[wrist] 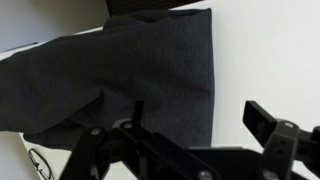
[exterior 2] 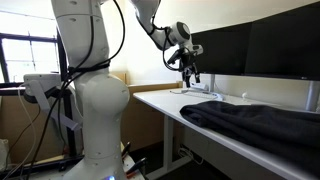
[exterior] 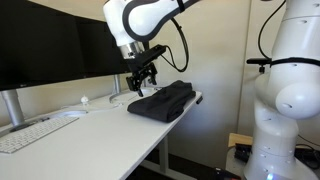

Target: Fold the pants in half twice

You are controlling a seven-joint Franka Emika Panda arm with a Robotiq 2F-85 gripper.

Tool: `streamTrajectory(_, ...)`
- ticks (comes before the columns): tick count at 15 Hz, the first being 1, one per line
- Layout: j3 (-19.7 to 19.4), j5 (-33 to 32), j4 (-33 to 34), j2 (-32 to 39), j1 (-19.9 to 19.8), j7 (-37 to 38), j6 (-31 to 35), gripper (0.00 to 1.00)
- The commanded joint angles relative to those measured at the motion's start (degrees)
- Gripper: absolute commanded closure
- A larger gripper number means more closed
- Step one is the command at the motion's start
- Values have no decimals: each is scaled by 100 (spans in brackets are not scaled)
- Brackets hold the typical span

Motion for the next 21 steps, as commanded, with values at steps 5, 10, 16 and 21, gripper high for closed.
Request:
streamTrajectory(5, -58, 159, -652, -126, -61, 391, 62, 0)
streamTrajectory(10, -129, 269, -904, -110, -76, 390, 181, 0)
streamTrajectory(16, -57, 222, -939, 42, -9, 347, 349, 0)
streamTrajectory(21, -36, 86, -849, 245, -18, 315, 419, 0)
